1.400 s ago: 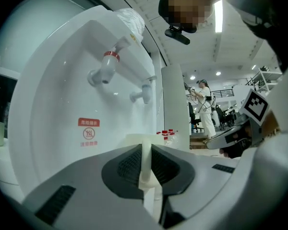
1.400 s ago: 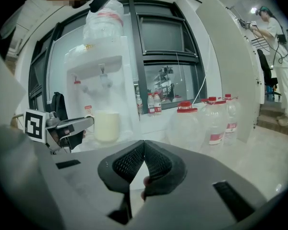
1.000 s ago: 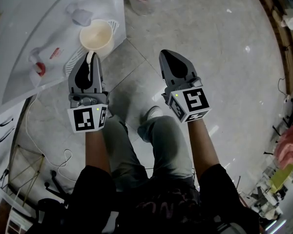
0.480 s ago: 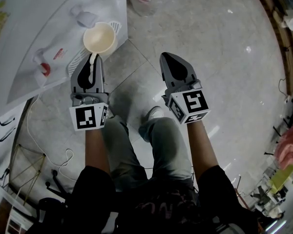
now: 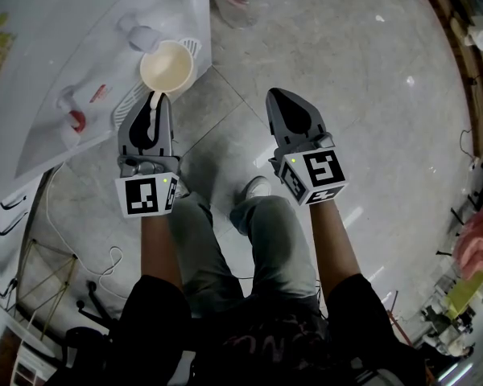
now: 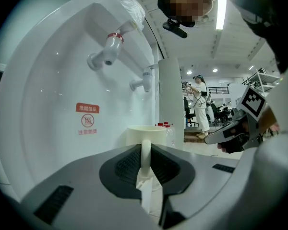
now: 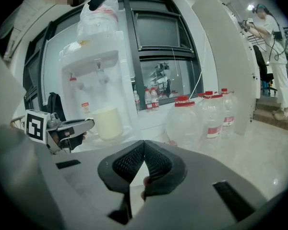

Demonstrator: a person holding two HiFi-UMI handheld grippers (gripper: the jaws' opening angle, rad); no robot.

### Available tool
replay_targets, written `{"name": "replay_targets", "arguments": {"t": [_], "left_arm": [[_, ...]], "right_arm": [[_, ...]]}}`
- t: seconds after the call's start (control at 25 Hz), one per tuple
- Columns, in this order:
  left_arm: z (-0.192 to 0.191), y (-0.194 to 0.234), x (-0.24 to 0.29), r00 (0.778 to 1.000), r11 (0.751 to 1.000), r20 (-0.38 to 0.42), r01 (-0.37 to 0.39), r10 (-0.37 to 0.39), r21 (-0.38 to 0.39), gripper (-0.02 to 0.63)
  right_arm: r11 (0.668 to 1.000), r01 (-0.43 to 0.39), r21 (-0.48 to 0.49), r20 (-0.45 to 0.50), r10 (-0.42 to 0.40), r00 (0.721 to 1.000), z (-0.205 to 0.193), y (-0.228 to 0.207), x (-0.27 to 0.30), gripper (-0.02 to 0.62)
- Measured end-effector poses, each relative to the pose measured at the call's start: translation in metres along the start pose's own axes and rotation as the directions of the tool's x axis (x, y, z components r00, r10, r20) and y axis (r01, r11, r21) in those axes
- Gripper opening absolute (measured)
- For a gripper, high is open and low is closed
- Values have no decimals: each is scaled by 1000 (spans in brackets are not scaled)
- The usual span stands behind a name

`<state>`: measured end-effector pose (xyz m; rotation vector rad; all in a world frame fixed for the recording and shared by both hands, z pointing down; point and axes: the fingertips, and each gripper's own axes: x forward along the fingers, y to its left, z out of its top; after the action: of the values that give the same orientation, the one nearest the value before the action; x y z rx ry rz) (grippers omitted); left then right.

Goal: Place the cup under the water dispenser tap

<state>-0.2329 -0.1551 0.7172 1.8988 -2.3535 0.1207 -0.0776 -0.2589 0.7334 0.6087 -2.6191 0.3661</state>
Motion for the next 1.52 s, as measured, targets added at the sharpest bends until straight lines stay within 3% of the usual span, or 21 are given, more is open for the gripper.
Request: {"name": "replay_targets", "arguments": {"t": [0.2,0.48,0.72,1.24,1.52], "left_arm": [[-4,-1,-2,1000,1000,-16,25,-26,-11,109],[-6,-2,-7,998,999,-35,43,-42,4,143],[7,-2,-18,998,1000,-53,31,-31,-6,147],[84,-17,-58,995,999,-96,30,-32,-17,120],[141,-21,-79,994,1000,-106,20,-22,-22,90]], "right_arm": [[1000,-7,1,-1,7,1000,3,5,1,14],[1000,-6,-3,2,6,1000,-2,4,0,14],[1000,-4,-3,22,4,1000,19,11,-11,14],[1000,20,-3,34,-20,999,82,29,-72,14],[1000,29,-7,65,-29,997,140,47,-108,14]]}}
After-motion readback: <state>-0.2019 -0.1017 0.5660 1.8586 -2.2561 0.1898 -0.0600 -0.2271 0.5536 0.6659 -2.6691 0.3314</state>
